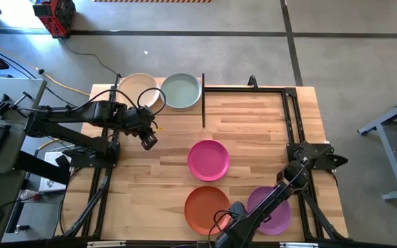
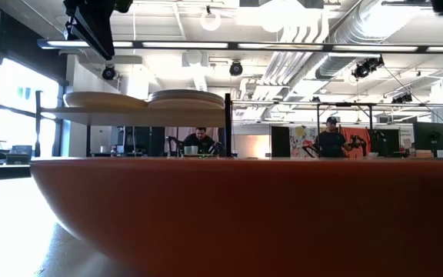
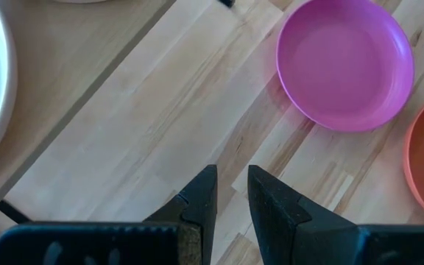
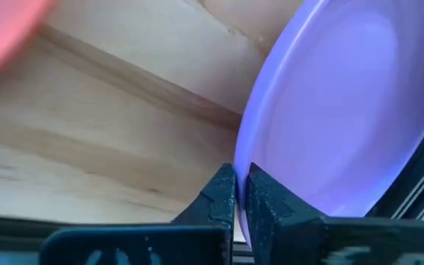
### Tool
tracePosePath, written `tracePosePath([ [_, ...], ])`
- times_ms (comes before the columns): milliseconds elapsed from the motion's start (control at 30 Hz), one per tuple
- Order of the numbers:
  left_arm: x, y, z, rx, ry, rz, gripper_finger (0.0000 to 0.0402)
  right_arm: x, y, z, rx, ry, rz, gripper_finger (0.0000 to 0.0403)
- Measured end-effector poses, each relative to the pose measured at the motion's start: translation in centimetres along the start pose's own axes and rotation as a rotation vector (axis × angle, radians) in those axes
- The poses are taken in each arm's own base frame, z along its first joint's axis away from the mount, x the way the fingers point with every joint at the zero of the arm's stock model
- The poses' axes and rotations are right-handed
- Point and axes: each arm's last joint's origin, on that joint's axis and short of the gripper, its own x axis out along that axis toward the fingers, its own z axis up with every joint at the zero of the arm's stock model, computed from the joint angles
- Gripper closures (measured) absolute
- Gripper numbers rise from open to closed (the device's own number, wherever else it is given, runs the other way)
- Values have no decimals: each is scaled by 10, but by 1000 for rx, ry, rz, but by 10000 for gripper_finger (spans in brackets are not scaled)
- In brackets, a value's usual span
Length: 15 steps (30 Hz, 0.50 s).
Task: Place and stack plates onto a shelf
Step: Stack the purple plate on top of the white plate on the shelf
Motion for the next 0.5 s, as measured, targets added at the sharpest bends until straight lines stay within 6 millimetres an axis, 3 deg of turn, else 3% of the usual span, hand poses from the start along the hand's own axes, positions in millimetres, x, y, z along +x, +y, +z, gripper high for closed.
tracePosePath([
  [267,0,0,0,-26,0,0,337,-37,-22,1,48,-93,129,402],
  [500,4,-2,1,-13,8,19,337,-68,-40,18,48,-236,246,403],
])
